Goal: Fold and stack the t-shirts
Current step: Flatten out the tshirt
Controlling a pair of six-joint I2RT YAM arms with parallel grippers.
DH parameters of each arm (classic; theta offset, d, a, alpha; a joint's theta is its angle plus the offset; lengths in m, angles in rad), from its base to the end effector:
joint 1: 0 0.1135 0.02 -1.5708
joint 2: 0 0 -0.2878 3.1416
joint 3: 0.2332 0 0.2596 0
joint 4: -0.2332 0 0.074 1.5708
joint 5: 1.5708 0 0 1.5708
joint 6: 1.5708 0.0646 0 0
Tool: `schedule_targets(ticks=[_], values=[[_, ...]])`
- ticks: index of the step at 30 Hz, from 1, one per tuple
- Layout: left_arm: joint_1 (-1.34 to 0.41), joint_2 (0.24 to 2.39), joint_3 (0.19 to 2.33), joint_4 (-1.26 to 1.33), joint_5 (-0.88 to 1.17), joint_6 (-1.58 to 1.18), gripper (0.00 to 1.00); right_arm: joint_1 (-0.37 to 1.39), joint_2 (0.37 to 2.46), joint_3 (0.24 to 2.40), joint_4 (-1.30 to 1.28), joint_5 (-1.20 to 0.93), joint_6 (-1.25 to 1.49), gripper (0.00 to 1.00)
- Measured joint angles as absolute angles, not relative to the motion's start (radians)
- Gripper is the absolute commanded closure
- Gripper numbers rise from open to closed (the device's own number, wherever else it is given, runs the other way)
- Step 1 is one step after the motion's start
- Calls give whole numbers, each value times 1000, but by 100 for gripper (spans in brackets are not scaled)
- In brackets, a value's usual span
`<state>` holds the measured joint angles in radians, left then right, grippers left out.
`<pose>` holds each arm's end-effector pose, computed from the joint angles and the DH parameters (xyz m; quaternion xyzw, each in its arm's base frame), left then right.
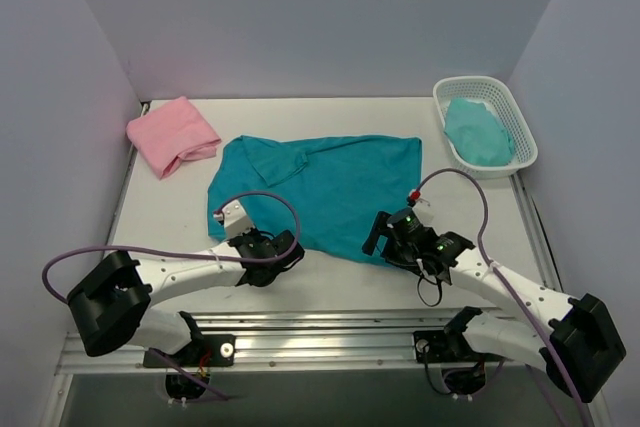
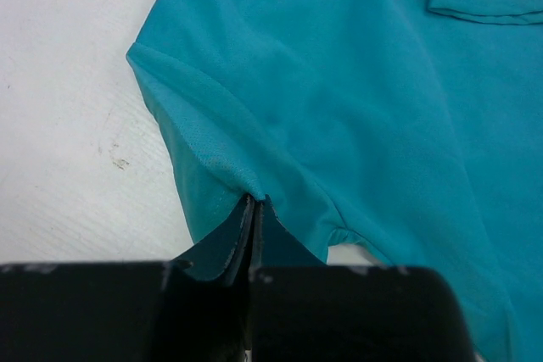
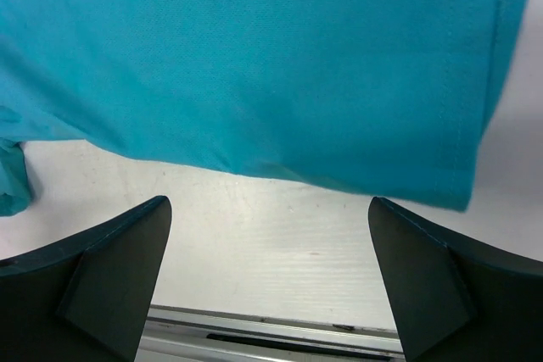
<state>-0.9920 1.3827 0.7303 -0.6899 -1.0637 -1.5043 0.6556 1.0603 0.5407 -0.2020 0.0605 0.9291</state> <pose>0.1715 -0.1593 0.1879 -0.2729 0.8137 0.0666 0.5090 0.1866 0.1386 0.1998 0.1365 0.9006 0.2738 0.3088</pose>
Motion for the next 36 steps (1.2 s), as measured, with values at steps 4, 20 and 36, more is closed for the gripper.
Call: schedule_targets(ticks=[4, 20, 36], values=[[-992, 1355, 693, -663, -1062, -1483, 98, 760, 1013, 573, -319, 166, 987, 3], [-992, 1254, 599, -545, -1043, -1387, 98, 838, 1230, 610, -500, 426, 1158, 8], [-992, 1211, 546, -488, -1032, -1325, 98, 661, 1362, 620, -280, 387, 1052, 68]])
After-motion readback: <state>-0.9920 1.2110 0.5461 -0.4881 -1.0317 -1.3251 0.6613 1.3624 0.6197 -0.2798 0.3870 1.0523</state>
